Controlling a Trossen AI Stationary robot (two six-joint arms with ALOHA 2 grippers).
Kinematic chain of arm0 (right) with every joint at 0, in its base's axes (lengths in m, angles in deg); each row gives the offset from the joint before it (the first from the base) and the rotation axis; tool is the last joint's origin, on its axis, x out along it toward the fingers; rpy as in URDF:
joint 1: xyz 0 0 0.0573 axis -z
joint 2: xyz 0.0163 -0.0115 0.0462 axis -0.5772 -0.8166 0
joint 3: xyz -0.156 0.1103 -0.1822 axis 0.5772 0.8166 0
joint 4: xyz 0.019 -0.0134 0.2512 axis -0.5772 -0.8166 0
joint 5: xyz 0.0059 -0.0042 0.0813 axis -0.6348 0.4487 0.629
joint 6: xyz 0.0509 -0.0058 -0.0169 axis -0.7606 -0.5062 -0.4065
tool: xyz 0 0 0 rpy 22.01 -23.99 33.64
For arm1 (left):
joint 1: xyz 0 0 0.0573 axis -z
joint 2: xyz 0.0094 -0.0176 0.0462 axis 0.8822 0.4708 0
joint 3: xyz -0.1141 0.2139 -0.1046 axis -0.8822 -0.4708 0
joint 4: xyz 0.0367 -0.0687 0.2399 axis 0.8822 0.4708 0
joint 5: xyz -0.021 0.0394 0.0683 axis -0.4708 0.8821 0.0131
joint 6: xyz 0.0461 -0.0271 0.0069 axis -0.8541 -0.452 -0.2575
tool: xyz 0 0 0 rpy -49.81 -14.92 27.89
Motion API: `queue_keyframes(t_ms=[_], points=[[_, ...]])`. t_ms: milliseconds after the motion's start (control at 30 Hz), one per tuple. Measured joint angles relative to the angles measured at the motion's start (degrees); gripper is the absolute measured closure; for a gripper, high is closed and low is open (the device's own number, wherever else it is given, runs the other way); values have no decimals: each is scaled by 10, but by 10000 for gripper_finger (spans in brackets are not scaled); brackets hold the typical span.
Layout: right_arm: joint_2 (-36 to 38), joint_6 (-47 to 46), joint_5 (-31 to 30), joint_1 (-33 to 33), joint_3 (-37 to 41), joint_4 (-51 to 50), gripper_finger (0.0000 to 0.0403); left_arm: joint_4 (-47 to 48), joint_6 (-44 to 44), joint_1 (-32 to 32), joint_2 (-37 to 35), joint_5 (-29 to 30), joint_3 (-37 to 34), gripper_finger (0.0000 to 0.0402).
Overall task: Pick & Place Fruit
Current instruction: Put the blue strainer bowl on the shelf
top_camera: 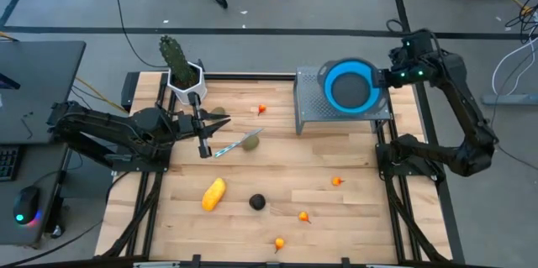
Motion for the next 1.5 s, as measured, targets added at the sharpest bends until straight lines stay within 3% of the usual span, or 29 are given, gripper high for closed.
queue_keyframes(t_ms=[233,500,833,1500], points=[[0,1,-2,33,0,1,368,0,-4,0,0,0,0,356],[-1,14,-47,33,0,-38,367,0,-4,0,0,0,0,356],[-1,29,-60,30,0,-32,352,0,-3,0,0,0,0,356],[1,41,-64,0,1,11,250,0,-2,0,0,0,0,356]])
